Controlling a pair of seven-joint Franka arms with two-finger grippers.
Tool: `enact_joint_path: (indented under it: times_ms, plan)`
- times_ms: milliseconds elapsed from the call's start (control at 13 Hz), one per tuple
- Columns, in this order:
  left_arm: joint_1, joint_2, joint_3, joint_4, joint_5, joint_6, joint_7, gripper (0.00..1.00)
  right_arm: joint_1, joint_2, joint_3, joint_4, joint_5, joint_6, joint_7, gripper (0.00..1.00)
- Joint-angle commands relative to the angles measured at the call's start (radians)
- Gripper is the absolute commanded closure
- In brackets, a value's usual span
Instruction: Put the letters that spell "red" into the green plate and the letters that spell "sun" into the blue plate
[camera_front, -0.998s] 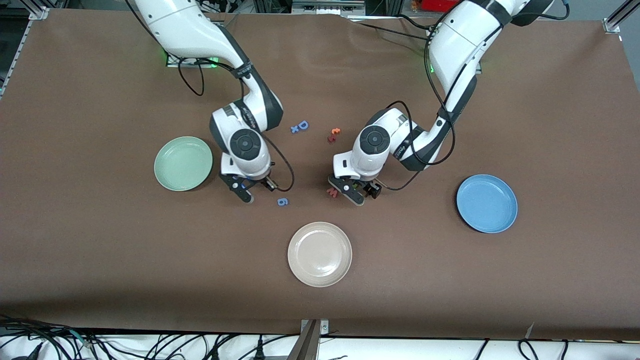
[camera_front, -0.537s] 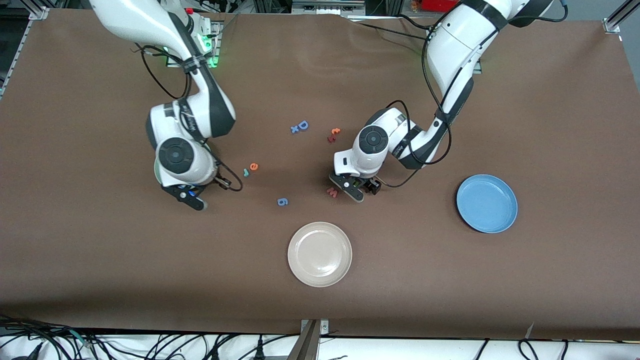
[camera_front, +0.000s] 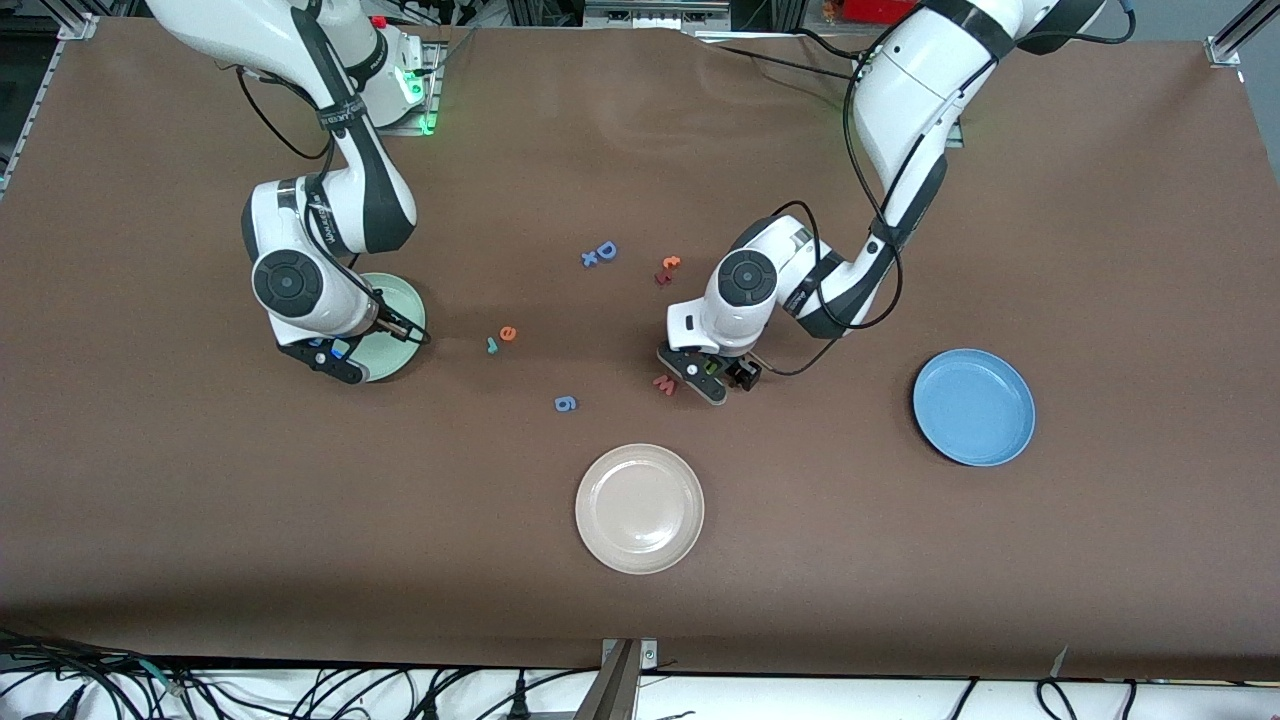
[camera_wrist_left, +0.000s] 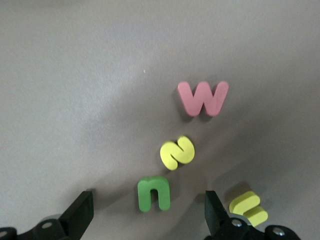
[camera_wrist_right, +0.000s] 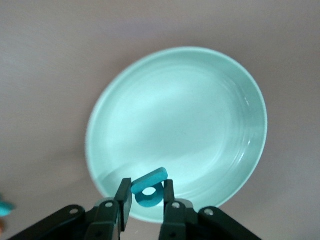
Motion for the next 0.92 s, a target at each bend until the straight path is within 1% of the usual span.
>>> enact_joint_path:
  times_ms: [0, 77, 154, 230, 384, 461, 537, 691, 844]
  plan:
    - [-0.009, 0.016, 0.009, 0.010, 0.038, 0.030, -0.024, 0.02, 0.004, -0.029, -0.024, -0.123, 0.001, 0.121, -0.044, 0.80]
    - [-0.009, 0.016, 0.009, 0.010, 0.040, 0.030, -0.024, 0.02, 0.004, -0.019, -0.026, -0.134, 0.001, 0.139, -0.044, 0.78]
    - [-0.009, 0.016, 0.011, 0.009, 0.040, 0.030, -0.024, 0.02, 0.002, -0.013, -0.026, -0.130, 0.003, 0.135, -0.036, 0.48]
    - [-0.010, 0.022, 0.009, 0.010, 0.040, 0.033, -0.024, 0.02, -0.004, -0.012, -0.029, -0.125, 0.003, 0.132, -0.036, 0.00]
    - [-0.010, 0.026, 0.011, 0.009, 0.040, 0.046, -0.024, 0.03, -0.015, -0.015, -0.031, -0.122, 0.003, 0.130, -0.042, 0.00]
    - [-0.009, 0.028, 0.012, 0.007, 0.040, 0.047, -0.024, 0.05, -0.015, -0.023, -0.031, -0.119, 0.003, 0.130, -0.044, 0.00]
    - [-0.009, 0.028, 0.012, 0.006, 0.041, 0.046, -0.022, 0.11, -0.015, -0.028, -0.026, -0.099, 0.003, 0.118, -0.042, 0.00]
    - [-0.009, 0.029, 0.015, 0.000, 0.042, 0.046, -0.014, 0.13, -0.009, -0.025, -0.017, -0.011, 0.004, 0.010, -0.033, 0.00]
    - [-0.009, 0.031, 0.021, -0.002, 0.042, 0.046, -0.014, 0.22, 0.001, -0.013, 0.026, 0.088, 0.033, -0.064, 0.017, 0.00]
